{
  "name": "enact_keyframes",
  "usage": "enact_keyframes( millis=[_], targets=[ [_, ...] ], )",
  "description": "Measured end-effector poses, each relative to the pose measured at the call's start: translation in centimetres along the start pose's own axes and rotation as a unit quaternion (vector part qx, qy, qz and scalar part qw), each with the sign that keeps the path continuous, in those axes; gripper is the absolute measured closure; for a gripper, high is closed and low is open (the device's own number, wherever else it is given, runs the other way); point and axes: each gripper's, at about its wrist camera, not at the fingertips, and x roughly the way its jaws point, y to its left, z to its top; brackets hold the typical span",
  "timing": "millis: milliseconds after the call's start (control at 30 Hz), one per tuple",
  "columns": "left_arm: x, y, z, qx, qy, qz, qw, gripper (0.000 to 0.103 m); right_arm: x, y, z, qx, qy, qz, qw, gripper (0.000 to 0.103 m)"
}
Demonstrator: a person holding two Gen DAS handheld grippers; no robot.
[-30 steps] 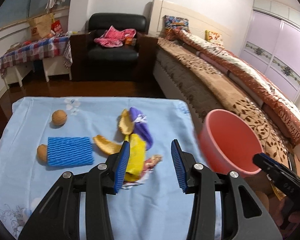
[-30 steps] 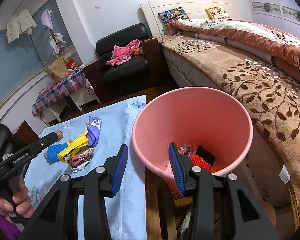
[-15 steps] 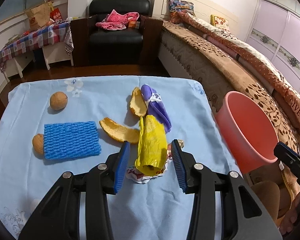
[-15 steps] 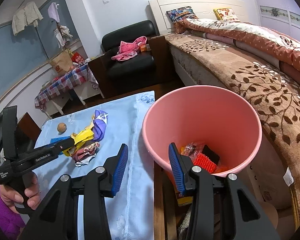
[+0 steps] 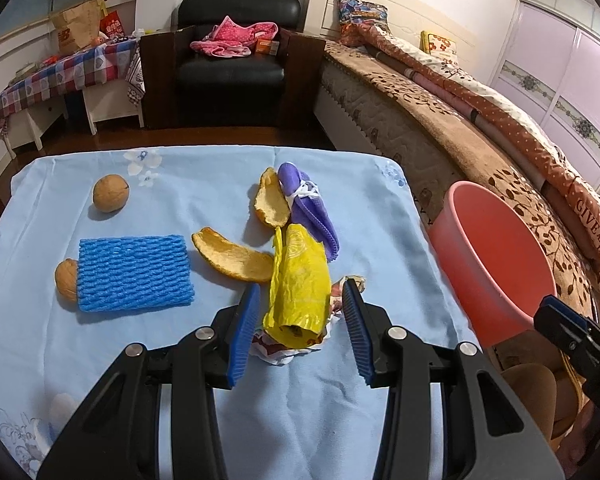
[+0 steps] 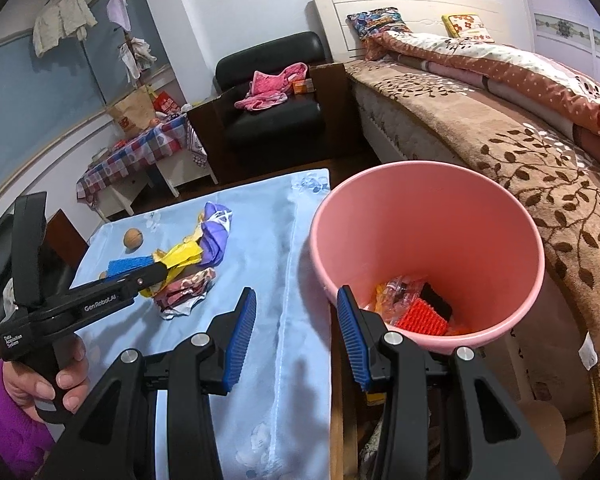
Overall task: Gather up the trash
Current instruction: 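Grasp the yellow plastic bag with the left gripper while the right grasps the red wrapper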
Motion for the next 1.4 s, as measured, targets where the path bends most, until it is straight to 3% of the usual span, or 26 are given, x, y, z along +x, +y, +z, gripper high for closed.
enact_keyframes(
  millis=[133, 533, 933, 1133, 1400],
  targets=[
    [0.0, 0.0, 0.0, -0.001, -0.003, 0.001, 1.0, 0.061, 0.1, 0.5, -0.2, -0.005, 0.004, 0.003, 1.0, 0.061],
    [-0.4, 0.6, -0.4, -0.013, -0.01, 0.001, 0.9999, 0.086, 0.4, 1.7, -0.4, -0.018, 0.012, 0.014, 1.0, 0.061],
    [-4.0, 2.3, -1.1, -0.035, -0.051, -0.001, 0.9981, 0.088, 3.4, 5.4, 0.7, -0.02, 0.056, 0.085, 0.995, 0.061],
    [-6.0, 3.7, -1.7, -0.051, -0.073, 0.0, 0.996, 0.088, 6.4, 8.4, 1.4, -0.007, 0.098, 0.124, 0.987, 0.061],
    [-8.0, 5.5, -2.5, -0.066, -0.096, 0.003, 0.9932, 0.088, 10.9, 10.5, 1.4, 0.064, 0.153, 0.106, 0.98, 0.061]
  ],
)
